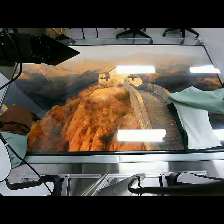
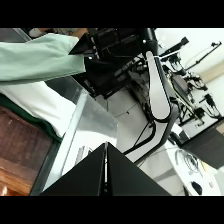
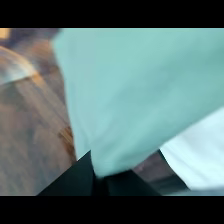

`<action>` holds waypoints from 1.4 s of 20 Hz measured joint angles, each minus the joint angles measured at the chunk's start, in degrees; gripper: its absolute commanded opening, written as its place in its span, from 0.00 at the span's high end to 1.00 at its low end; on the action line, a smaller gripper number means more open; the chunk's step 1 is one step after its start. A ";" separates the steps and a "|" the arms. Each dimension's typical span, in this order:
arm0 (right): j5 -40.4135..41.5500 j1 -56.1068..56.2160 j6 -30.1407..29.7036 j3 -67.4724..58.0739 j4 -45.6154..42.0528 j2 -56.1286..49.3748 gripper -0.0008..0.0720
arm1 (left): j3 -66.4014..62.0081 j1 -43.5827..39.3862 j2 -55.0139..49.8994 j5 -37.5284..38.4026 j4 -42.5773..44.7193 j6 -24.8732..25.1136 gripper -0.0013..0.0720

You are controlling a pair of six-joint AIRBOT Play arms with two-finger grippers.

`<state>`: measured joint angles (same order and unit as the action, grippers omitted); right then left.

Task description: Fold the shirts.

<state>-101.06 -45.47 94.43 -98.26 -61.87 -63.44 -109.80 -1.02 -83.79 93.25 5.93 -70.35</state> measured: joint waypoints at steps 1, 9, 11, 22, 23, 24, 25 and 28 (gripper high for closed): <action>-1.09 -0.04 1.86 2.23 -2.64 0.85 0.97 | 0.00 -0.87 0.00 0.07 0.02 0.42 0.96; -1.40 -0.13 6.86 28.89 -18.25 6.45 0.21 | 0.00 -7.67 0.00 0.26 0.26 2.91 0.96; 1.55 -0.13 6.91 32.13 -19.28 6.05 0.20 | 0.00 -8.31 0.00 0.46 0.42 3.04 0.96; 8.52 5.75 2.45 14.80 0.74 2.14 0.97 | 0.00 -8.79 0.00 0.68 0.55 3.39 0.96; 9.57 8.46 1.29 14.32 2.36 2.34 0.97 | 0.00 -8.70 0.00 0.70 0.66 3.39 0.96; 10.62 11.91 -0.07 13.92 3.50 2.56 0.97 | 0.04 -8.52 0.07 0.68 0.96 3.39 0.96; 11.52 15.52 -1.22 13.70 3.93 2.75 0.97 | 0.37 -8.37 0.39 0.61 2.05 3.39 0.96; 14.14 28.50 -3.65 14.38 2.43 3.39 0.97 | 4.76 -8.26 3.37 -0.96 7.41 3.37 0.96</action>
<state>-86.91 -16.97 90.78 -83.88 -59.44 -60.05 -105.03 -9.28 -80.42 92.29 13.34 -66.98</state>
